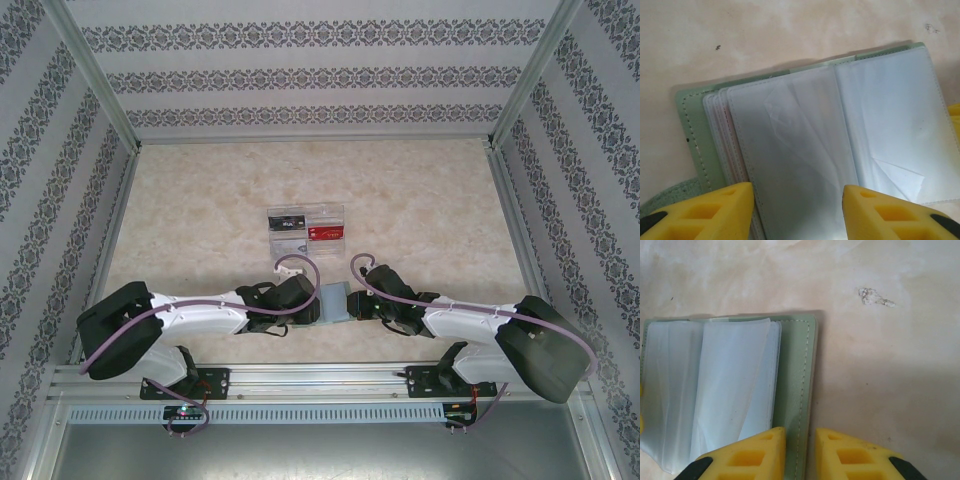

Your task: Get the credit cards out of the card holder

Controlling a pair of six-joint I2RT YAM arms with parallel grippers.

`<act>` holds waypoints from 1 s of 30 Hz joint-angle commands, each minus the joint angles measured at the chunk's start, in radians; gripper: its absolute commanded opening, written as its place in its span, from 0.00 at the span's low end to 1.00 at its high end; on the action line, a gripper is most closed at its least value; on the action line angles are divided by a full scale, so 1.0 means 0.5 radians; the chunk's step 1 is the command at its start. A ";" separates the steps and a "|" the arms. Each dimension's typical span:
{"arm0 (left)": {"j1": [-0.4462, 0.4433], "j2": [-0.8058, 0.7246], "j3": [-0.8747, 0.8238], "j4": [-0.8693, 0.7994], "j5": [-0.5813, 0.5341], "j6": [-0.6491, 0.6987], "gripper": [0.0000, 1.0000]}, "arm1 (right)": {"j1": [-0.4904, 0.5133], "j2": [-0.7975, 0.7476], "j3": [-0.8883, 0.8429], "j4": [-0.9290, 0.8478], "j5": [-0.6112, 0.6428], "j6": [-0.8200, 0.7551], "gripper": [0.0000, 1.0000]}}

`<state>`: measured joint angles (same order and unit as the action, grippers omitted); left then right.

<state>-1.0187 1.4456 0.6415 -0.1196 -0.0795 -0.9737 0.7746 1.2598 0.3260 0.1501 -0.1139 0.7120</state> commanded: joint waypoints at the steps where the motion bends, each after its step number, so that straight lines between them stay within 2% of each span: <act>1: 0.012 0.028 0.027 -0.019 0.002 -0.037 0.51 | 0.010 0.054 0.019 0.002 -0.027 0.024 0.24; 11: 0.006 0.082 0.060 0.177 0.148 0.022 0.50 | 0.009 0.068 0.023 0.007 -0.028 0.021 0.24; 22: 0.000 0.087 0.148 0.184 0.182 0.094 0.50 | 0.010 0.073 0.023 0.007 -0.030 0.021 0.24; 26: 0.000 0.084 0.153 0.116 0.136 0.071 0.50 | 0.011 0.071 0.023 0.002 -0.029 0.021 0.24; 30: 0.001 0.025 0.142 -0.065 -0.019 0.005 0.51 | 0.011 0.073 0.023 0.003 -0.030 0.021 0.24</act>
<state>-1.0191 1.4799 0.6945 -0.0734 -0.0242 -0.9508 0.7746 1.2671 0.3302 0.1505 -0.1139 0.7120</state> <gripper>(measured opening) 0.510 0.244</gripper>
